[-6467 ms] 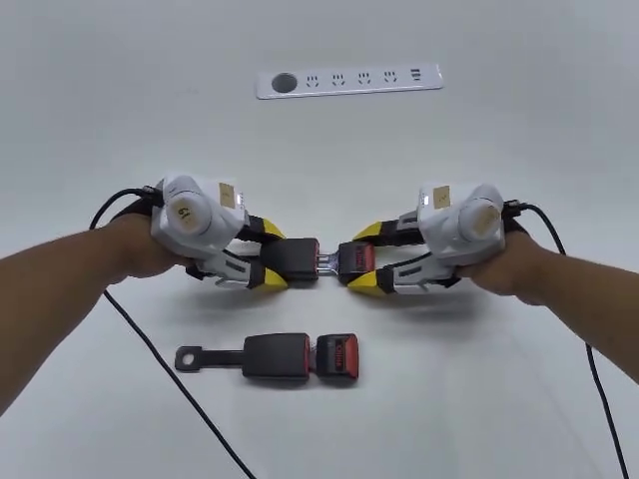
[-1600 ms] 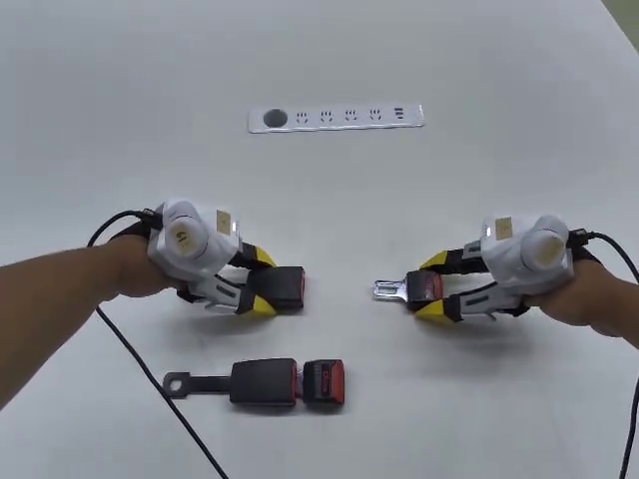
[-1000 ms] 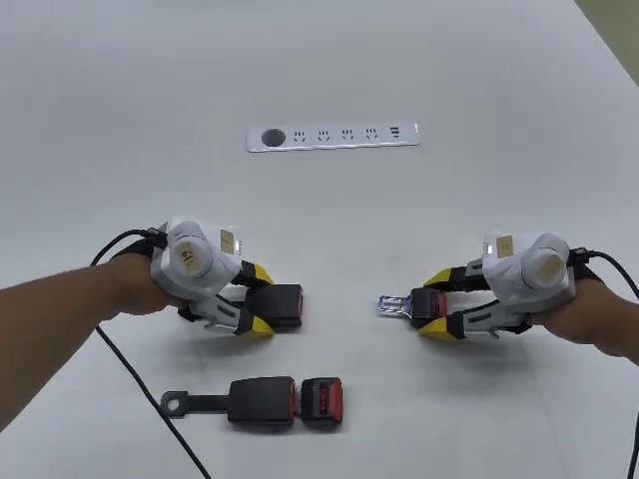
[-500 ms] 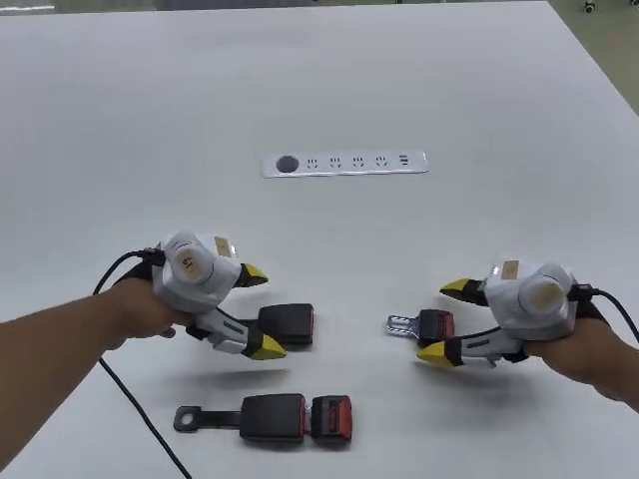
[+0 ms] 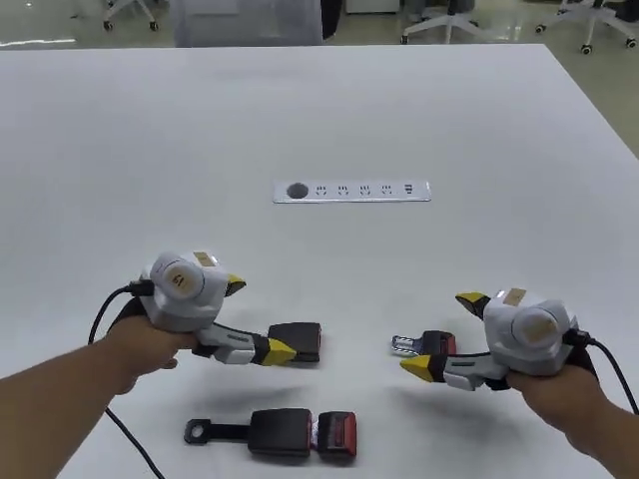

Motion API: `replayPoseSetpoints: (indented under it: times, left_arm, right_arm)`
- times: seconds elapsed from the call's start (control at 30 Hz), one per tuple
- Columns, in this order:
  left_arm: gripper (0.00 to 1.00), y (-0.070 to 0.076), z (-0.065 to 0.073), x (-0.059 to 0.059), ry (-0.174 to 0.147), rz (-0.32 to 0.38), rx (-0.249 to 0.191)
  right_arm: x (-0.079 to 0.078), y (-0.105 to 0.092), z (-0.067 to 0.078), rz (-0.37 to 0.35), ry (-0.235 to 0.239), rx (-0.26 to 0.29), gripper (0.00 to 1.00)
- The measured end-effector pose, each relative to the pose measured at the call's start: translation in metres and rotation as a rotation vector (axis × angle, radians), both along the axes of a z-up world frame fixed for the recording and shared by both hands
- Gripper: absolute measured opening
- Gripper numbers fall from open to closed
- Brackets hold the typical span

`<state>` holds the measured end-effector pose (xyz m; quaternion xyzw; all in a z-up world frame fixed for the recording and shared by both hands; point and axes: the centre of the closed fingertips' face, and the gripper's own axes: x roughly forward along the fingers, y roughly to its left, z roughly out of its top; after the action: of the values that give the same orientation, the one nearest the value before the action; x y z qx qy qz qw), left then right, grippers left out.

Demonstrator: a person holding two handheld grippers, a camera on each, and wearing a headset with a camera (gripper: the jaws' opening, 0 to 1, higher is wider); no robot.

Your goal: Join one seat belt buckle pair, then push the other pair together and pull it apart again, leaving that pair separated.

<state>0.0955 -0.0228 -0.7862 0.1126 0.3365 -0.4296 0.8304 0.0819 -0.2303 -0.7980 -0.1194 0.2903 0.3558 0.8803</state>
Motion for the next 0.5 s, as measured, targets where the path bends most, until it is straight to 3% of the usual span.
replayPoseSetpoints:
  times: [0.23,0.5]
  left_arm:
    - [0.94,0.012,0.01,-0.013,-0.024,0.081,-0.028]
    - [0.95,0.031,0.032,-0.033,-0.053,0.181,-0.077]
  right_arm:
    - [-0.007,0.006,0.017,-0.059,-0.054,0.013,0.89]
    - [-0.022,0.017,0.036,-0.116,-0.073,0.068,0.91]
